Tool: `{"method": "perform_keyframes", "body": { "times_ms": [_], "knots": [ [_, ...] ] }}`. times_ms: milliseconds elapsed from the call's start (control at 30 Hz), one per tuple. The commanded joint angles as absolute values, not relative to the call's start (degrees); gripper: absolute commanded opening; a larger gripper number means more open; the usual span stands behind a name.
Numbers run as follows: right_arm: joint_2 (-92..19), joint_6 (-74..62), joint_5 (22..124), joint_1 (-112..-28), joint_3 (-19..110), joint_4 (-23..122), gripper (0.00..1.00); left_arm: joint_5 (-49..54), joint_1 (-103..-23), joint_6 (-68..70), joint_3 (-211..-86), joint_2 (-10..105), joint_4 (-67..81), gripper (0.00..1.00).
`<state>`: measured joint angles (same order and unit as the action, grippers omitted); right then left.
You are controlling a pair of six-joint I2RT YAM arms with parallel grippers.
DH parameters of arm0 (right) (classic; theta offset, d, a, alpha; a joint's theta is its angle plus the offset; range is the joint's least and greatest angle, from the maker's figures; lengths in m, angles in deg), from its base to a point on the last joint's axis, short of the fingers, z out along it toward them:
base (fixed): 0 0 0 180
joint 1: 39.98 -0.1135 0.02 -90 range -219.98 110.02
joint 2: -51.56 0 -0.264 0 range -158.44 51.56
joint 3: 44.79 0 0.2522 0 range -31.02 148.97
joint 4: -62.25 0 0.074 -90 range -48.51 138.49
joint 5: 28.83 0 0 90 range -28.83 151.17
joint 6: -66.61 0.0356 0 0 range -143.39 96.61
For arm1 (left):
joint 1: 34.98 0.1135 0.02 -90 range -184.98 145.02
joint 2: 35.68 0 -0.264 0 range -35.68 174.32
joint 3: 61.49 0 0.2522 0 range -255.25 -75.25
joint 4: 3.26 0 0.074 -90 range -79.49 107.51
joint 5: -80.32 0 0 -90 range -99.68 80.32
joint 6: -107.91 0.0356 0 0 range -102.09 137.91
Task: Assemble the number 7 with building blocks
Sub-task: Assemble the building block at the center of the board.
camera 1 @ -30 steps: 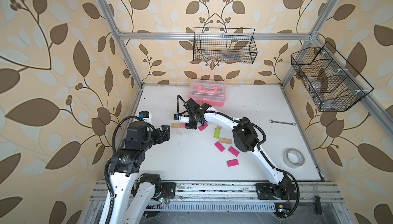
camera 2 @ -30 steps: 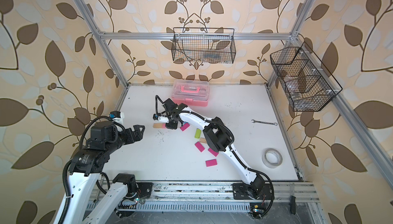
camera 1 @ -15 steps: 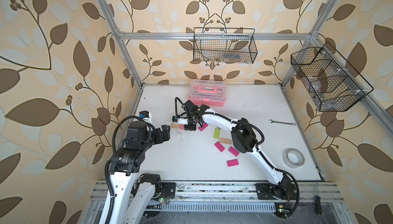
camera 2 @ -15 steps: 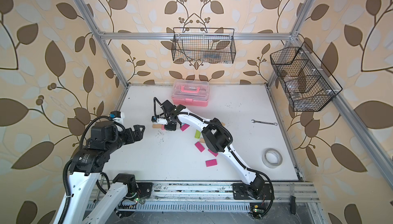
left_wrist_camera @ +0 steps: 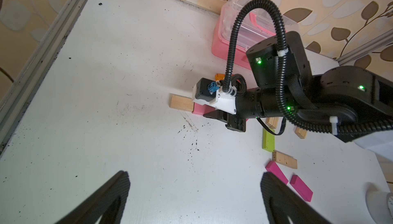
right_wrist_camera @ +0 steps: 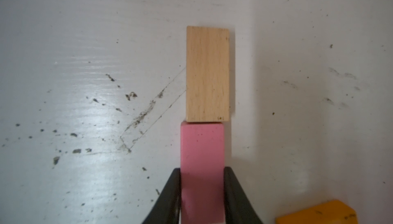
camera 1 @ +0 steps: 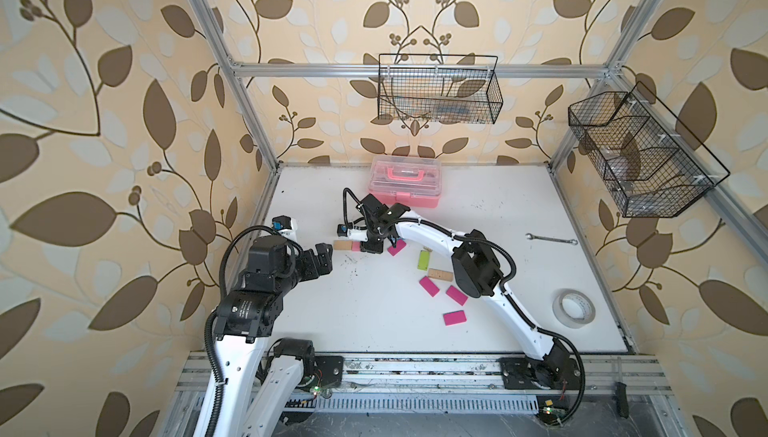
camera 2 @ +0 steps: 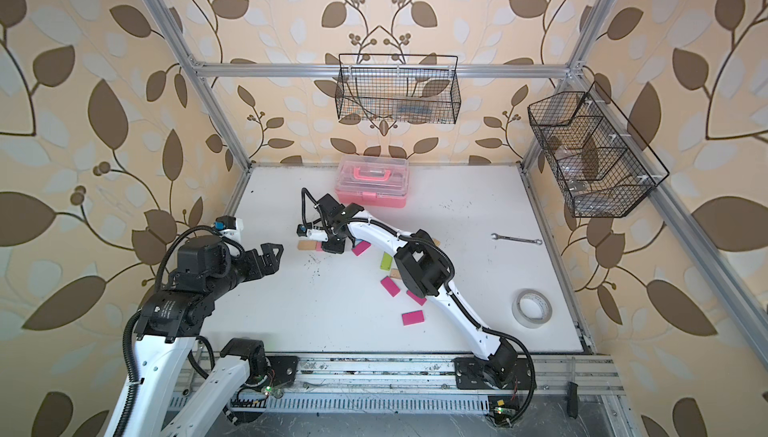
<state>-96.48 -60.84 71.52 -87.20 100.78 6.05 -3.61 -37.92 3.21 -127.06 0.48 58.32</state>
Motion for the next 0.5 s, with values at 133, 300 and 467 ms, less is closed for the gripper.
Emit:
{"method": "perform_keyframes", "body": {
  "times_ms": [133, 300, 467],
  "knots": [
    [-98.7, -63.6, 73.5, -87.1, 103.9, 5.3, 0.29, -2.4, -37.7, 4.4, -126.8, 0.2, 56.7, 0.99],
    [-99.0, -63.5, 73.3, -87.3, 104.4, 5.6, 0.29, -2.4, -37.7, 4.5, -126.8, 0.2, 56.6, 0.99],
    [-99.2, -63.5, 73.3, -87.5, 104.6, 5.7, 0.29, -2.1, -37.7, 4.4, -126.8, 0.3, 56.6, 0.99]
  ]
}}
